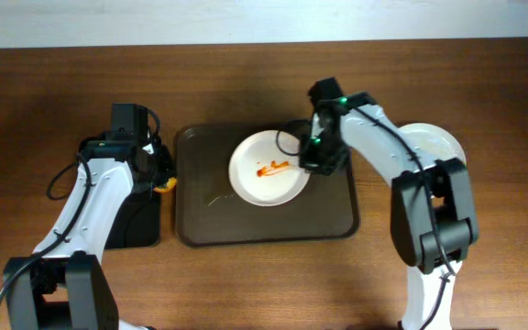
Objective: Clean dirty plates on tray and stack at the side
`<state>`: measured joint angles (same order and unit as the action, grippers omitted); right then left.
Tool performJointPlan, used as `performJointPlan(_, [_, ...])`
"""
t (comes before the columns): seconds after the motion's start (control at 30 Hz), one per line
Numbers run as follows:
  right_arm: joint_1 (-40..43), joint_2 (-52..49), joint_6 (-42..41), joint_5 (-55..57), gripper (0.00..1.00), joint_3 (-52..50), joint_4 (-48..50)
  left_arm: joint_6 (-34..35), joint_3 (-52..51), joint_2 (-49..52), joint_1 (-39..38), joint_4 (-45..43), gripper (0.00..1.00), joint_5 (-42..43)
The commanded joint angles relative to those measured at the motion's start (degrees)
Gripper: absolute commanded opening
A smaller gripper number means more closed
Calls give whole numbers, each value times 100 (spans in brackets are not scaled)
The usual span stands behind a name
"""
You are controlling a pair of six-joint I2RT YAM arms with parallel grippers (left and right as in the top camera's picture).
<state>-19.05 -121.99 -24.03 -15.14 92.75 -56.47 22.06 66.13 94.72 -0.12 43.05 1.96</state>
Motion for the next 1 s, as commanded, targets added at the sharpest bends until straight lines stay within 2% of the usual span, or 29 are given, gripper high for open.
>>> performJointPlan(0.0, [-356,-39,-601,-74,4,-31,87,-31,68,-52,-44,-74,0,522])
performJointPlan(0.17, [-472,-332,-844,-227,4,-35,142,-28,68,227,-586,-243,0,638])
performJointPlan(0.23, [-466,-391,-846,-361,4,-35,151,-28,68,396,-841,-402,0,1010])
performJointPlan(0.3, [-468,-398,-841,-372,4,-35,149,-26,68,570,-1082,-750,0,1537])
performJointPlan(0.5, [-466,-398,-841,-369,4,-35,149,210,68,857,-1624,-1440,0,1725])
performJointPlan(0.57, [-468,-398,-841,-369,4,-35,142,227,68,1010,-1814,-1816,0,2039])
performJointPlan(0.8, [-468,-398,-839,-369,4,-35,142,1598,68,1394,-2090,-2166,0,2085])
performJointPlan(0.97, [-468,-398,-841,-369,4,-35,125,2133,68,1506,-2159,-2426,0,2144])
